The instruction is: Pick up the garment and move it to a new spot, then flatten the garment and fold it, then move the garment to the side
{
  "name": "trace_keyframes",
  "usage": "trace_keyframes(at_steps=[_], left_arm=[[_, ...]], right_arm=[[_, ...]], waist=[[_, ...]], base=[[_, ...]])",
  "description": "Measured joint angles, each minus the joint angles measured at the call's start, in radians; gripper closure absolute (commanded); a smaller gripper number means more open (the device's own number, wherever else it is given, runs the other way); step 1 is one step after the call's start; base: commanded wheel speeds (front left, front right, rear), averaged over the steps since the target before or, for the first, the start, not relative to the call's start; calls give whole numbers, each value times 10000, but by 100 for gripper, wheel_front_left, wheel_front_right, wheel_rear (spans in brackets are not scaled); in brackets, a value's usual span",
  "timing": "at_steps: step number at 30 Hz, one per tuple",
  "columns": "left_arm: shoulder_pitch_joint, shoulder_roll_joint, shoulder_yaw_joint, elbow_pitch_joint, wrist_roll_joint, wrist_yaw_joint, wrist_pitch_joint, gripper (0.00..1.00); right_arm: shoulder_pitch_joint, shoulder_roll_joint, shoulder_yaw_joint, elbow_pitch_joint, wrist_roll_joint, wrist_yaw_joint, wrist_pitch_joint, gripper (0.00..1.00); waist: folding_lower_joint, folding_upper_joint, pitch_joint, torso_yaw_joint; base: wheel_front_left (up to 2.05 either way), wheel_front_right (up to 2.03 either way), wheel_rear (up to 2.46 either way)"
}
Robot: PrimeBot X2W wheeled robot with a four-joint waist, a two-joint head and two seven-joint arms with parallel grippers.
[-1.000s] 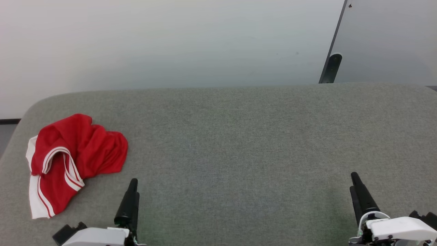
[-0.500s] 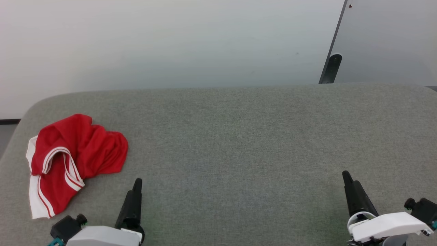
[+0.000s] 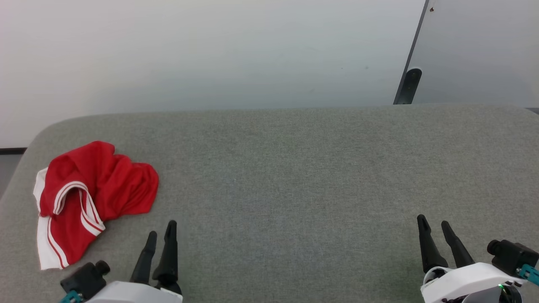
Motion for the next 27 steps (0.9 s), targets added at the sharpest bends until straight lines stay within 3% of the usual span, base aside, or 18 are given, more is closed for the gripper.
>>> trace_keyframes(at_steps=[27], left_arm=[[376, 184, -410, -736, 2809, -4, -713, 0]], right_arm=[[-4, 8, 280, 71, -2911, 2, -719, 0]], waist=[[0, 0, -71, -28]], base=[[0, 0, 0]])
